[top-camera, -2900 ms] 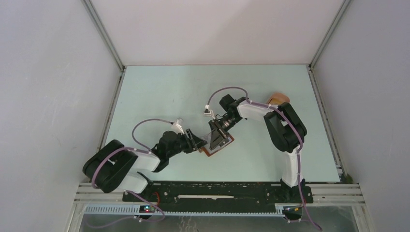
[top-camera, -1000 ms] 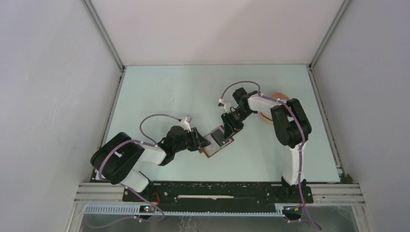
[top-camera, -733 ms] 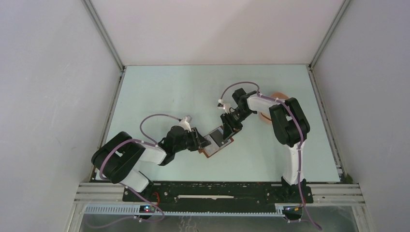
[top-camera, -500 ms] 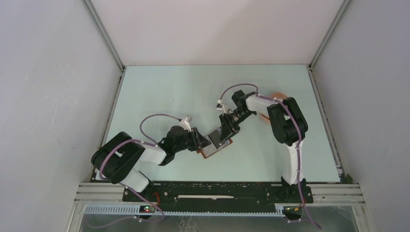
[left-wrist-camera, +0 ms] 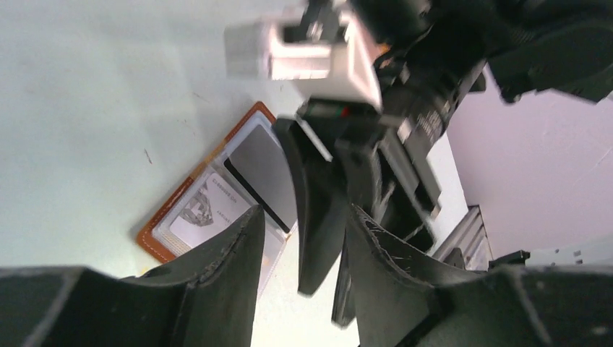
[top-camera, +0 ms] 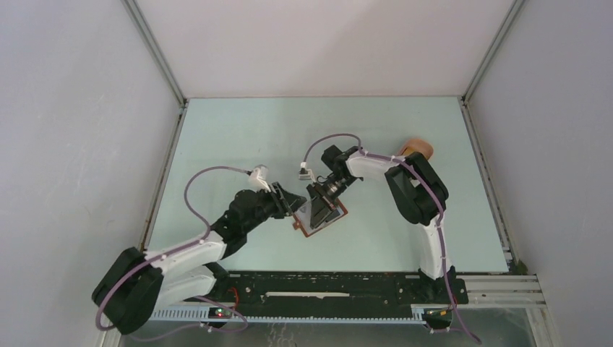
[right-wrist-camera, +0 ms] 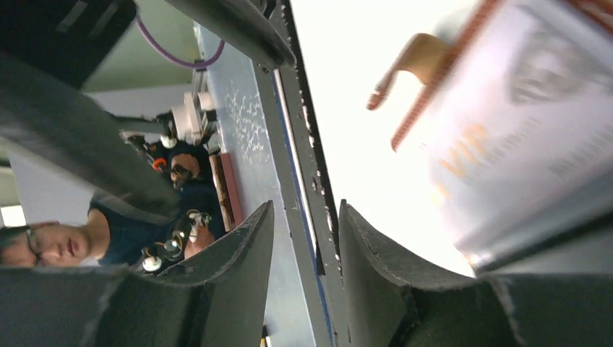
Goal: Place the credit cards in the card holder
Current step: Turn over the card slot in the card holder.
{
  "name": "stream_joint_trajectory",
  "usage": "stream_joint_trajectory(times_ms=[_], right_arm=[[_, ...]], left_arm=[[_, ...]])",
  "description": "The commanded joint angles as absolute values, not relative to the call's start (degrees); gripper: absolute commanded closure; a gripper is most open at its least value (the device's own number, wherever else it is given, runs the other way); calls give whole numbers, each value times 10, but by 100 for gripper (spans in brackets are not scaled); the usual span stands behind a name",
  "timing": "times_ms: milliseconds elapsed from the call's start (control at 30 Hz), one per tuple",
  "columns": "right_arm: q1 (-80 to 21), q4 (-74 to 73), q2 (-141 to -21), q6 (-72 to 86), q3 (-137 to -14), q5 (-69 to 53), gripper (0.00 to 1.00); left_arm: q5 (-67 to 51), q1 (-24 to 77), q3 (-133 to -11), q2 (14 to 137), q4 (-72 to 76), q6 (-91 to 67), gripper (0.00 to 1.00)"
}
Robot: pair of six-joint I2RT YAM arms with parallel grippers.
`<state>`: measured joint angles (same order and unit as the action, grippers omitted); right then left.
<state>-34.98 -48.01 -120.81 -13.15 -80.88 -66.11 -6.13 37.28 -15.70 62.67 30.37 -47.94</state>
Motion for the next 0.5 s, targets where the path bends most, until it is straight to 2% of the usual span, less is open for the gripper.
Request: stream_joint_trajectory(times_ms=[0,133,300,467], right_arm=[[-369,-496,-1198,-144,-837,-658,53],[-349,-501,-1159,-170,-836,-587,54],[-309,-460,-1089,-165,-802,-454,56],[-280,-454,-1110,-153,-793,-405,57]], left_arm=[[-2,375,-140,545,198,-444,49],[-4,375,-145,523,190,-442,52],[-47,375,-154,554,236,-446,55],[-93,375,-164,630,304,-462,56]])
